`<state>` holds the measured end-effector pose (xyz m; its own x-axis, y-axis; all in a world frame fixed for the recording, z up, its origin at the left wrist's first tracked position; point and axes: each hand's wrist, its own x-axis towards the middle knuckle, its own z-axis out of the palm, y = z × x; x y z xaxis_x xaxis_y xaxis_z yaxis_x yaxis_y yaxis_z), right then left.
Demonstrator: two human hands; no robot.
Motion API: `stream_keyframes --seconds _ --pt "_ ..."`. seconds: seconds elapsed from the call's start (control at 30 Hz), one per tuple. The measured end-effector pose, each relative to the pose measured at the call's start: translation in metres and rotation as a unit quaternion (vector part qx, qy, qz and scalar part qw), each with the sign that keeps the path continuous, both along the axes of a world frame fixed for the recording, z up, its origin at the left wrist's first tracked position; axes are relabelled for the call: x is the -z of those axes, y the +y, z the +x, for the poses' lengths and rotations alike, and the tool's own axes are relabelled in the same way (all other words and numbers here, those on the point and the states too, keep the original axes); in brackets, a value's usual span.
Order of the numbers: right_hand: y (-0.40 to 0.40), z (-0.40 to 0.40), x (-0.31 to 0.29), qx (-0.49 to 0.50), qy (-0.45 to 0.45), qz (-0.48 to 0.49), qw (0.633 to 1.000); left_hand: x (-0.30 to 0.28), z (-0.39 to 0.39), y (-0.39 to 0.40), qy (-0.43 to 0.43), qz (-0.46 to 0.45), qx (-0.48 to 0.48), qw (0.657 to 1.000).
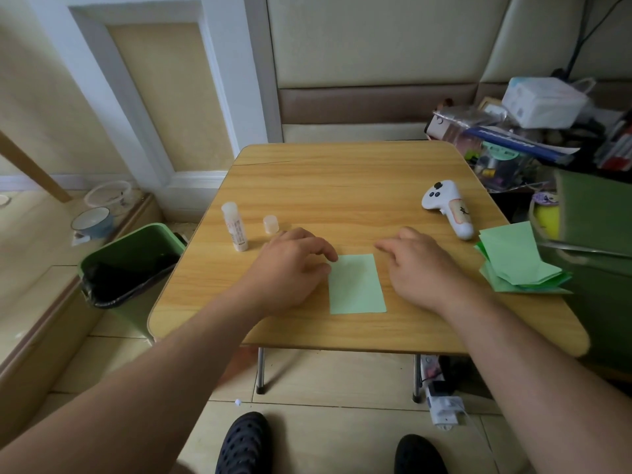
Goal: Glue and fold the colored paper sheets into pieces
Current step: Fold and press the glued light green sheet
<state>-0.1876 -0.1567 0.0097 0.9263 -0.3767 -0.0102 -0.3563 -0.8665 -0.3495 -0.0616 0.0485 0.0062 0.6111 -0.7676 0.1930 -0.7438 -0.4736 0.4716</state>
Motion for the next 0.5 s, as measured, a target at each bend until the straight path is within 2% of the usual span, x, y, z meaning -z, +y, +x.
stream_keyframes --seconds 0.17,0.5 --pt "0.009 0.006 -0.002 0.005 0.025 -0.058 0.998 0.002 0.002 0.001 -0.018 0.003 -0.021 1.000" --pt "0.018 0.017 -0.005 0.047 0.002 -0.027 0.999 0.002 0.002 -0.001 -0.027 -0.003 -0.029 0.999"
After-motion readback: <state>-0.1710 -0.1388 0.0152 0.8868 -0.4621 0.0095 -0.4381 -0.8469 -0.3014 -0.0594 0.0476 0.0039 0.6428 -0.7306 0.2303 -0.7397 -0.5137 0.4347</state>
